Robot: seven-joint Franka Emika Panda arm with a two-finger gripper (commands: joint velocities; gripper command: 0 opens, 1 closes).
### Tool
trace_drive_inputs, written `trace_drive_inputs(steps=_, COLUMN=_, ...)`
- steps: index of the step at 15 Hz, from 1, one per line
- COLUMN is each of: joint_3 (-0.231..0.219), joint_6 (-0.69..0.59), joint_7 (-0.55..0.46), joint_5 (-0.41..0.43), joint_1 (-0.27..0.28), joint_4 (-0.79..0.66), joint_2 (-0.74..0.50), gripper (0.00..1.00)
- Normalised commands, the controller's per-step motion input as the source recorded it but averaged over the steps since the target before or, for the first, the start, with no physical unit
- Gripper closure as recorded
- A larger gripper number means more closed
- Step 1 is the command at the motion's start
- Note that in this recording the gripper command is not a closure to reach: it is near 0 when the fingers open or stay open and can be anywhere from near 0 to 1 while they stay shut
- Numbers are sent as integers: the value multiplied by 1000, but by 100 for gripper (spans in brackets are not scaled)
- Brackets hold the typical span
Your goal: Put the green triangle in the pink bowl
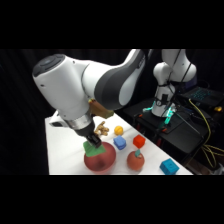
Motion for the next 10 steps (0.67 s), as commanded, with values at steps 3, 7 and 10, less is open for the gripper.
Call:
trace_drive_inputs(steps=3, joint_3=1, joint_6=69, joint_7=36, joint_5=-31, joint_1=-15, joint_4=-151, joint_2=-156, gripper=0)
trace_drive_inputs(steps=7, joint_3=-4, joint_6=83, joint_7=53, joint_5=-27, joint_1=-16, joint_4=-176, joint_2=-175, gripper=0)
trace_drive_inputs(steps=10, joint_3=-7, joint_6=81, joint_7=32, joint_5=-25, joint_1=-25, joint_4=-150, joint_2=-156, gripper=0)
